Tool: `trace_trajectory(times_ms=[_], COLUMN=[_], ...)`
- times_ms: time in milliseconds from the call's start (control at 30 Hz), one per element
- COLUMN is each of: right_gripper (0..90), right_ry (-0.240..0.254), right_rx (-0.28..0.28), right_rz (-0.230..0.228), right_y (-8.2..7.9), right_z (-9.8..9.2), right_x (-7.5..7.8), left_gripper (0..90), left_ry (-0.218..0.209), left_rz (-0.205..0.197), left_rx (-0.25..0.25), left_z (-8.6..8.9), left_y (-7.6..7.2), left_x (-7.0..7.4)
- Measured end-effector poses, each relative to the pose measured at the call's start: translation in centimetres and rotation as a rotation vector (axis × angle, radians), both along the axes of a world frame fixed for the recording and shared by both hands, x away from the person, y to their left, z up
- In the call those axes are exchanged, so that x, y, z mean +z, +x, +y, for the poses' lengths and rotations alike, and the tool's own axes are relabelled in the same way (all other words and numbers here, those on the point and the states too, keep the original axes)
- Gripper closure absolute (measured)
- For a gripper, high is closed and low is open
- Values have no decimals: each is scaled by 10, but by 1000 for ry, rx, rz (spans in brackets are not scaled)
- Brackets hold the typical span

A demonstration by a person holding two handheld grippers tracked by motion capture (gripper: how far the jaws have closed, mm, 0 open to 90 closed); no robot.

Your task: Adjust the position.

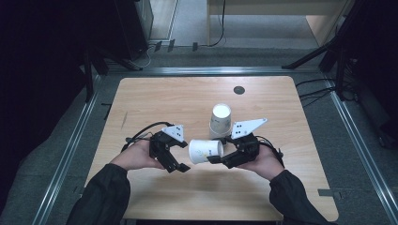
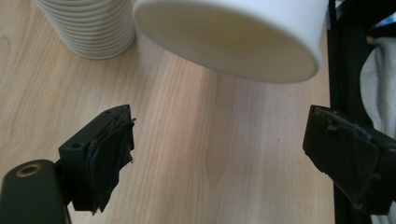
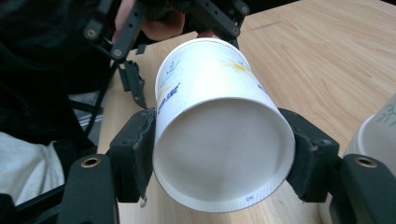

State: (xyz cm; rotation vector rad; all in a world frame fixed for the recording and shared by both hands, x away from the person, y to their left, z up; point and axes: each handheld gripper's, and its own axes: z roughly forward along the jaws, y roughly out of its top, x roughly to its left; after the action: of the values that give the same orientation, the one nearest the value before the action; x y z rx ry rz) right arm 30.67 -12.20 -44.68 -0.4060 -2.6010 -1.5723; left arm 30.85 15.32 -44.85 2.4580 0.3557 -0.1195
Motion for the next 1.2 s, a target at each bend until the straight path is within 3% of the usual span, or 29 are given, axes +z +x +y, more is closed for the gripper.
trace_trajectory(times_ms=[100,267,400,567,767,1200], right_gripper=[342,342,342,342,342,342], right_ry=[9,30,37,44,58,65], right_rx=[8,11,9,14,21,56], right_rz=[3,21,31,44,58,73], right_y=[0,1,2,4,5,5], right_z=[-2,-6,-7,-7,-7,-2], right_x=[2,3,3,3,2,0], left_gripper=[123,122,123,123,123,123], left_ry=[-12,-85,-162,-185,-259,-304], left_rz=[-9,-3,28,36,69,64], left_rx=[25,74,89,72,65,18], left_z=[5,11,11,4,3,-7], left_y=[-2,-7,-8,-6,-1,2], left_x=[-2,-3,-3,-7,-10,-13])
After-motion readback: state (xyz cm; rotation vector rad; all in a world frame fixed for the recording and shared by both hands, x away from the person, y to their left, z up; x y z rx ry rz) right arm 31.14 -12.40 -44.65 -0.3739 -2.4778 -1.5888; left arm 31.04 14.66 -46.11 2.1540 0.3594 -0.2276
